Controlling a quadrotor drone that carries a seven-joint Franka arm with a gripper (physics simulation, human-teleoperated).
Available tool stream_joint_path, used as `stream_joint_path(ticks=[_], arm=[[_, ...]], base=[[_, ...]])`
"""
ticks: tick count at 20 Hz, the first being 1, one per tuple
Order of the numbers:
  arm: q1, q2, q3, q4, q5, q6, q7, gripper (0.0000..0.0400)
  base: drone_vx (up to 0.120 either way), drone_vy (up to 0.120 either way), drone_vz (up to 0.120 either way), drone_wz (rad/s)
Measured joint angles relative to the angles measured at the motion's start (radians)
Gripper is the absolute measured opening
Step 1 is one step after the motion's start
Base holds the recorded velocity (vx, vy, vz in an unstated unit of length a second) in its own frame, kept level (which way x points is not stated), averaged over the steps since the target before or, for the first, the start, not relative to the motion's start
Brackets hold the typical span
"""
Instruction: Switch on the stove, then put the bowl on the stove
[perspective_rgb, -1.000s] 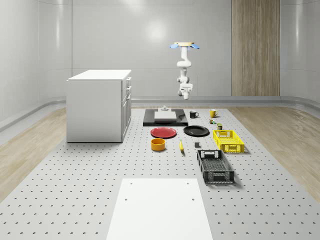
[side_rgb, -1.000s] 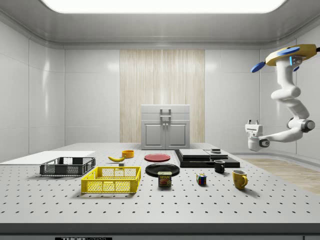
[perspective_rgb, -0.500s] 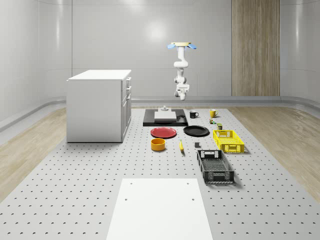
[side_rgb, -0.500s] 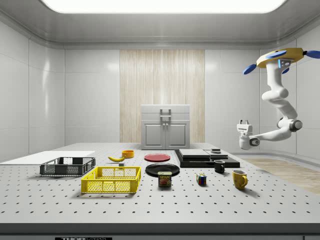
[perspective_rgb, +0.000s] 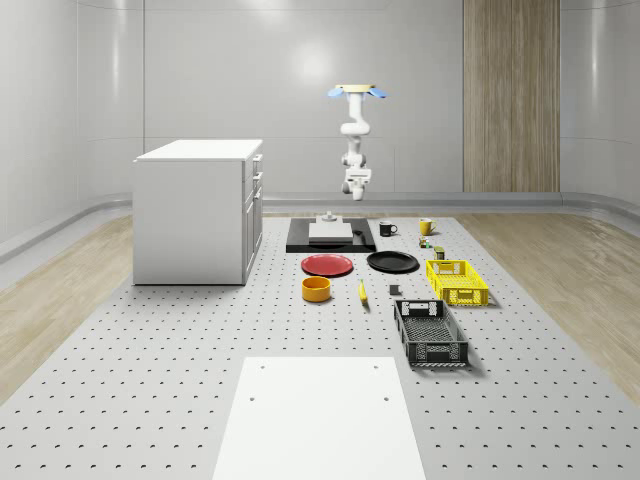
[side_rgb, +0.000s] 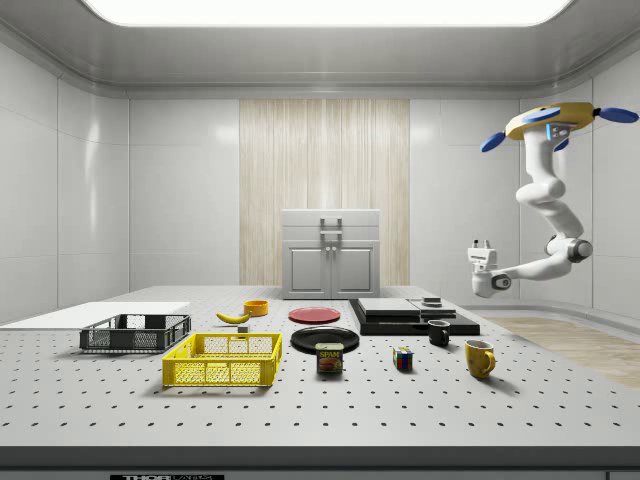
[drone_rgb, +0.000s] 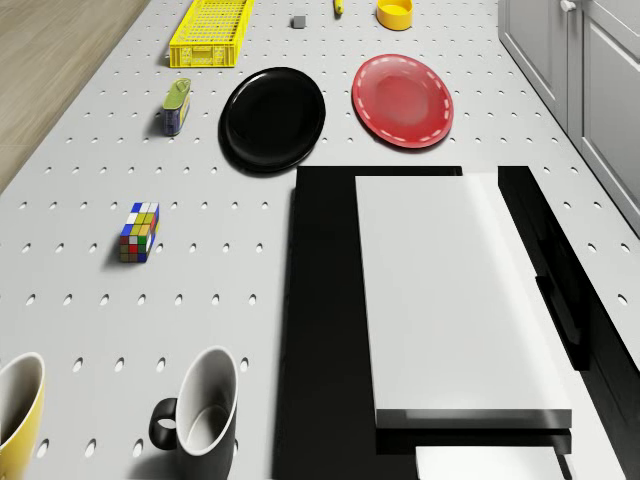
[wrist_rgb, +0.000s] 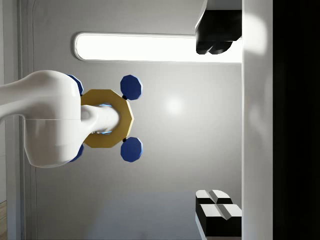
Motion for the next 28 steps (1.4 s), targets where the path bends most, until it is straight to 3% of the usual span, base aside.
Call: stream_joint_path(ticks=[10, 17, 23, 28], arm=[[-0.012, -0.006, 0.038, -0.007, -0.053, 0.008, 0.007, 0.04], [-0.043, -0.013, 0.14, -0.025, -0.197, 0.016, 0.026, 0.04], [-0.121, -0.037, 0.372, -0.122, -0.535, 0.032, 0.079, 0.04], [-0.257, -0.094, 0.682, -0.38, -1.045, 0.049, 0.203, 0.04]], base=[[0.0, -0.12, 0.0, 0.0], [0.0, -0.12, 0.0, 0.0], [0.0, -0.12, 0.0, 0.0], [0.0, -0.064, -0.056, 0.0]])
